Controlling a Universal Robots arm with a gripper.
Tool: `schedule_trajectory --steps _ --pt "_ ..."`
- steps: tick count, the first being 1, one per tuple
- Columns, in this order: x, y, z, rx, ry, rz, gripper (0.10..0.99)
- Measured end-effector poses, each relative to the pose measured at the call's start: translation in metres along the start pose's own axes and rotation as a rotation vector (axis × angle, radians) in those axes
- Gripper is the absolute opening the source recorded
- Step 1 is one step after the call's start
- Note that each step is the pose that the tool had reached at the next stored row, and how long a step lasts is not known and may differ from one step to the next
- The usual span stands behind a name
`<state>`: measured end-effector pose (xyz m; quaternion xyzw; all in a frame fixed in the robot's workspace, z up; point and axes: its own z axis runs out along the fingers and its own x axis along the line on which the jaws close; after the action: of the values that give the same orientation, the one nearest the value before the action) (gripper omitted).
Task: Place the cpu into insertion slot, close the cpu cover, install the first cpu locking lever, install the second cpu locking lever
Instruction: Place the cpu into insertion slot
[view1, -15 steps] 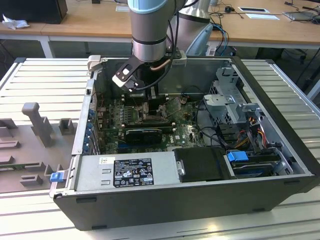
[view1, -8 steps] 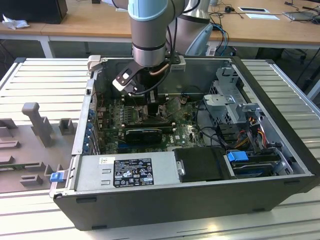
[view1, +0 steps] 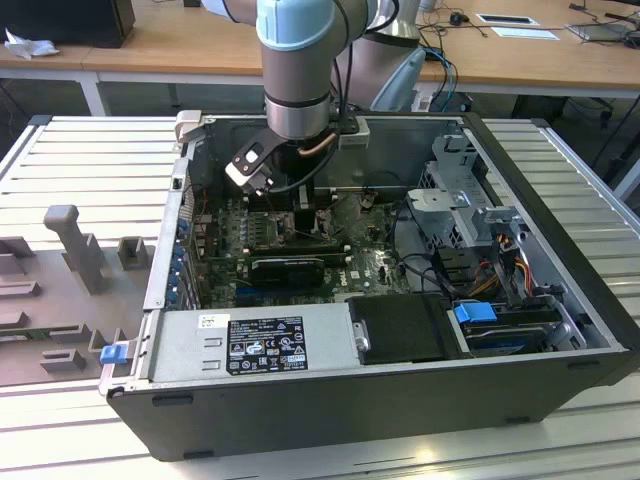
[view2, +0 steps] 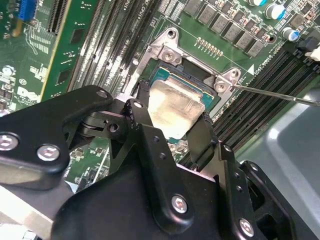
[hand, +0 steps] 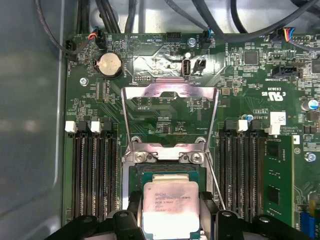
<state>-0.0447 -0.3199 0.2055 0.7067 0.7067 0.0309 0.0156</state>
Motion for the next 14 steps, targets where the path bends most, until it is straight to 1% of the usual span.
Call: schedule_trajectory --steps 9,14 --pt "0.0017 0.0011 0.0060 0.001 -0.0006 0.013 0.541" --pt "0.0017 0.0011 0.0065 0.001 -0.0014 0.012 0.541"
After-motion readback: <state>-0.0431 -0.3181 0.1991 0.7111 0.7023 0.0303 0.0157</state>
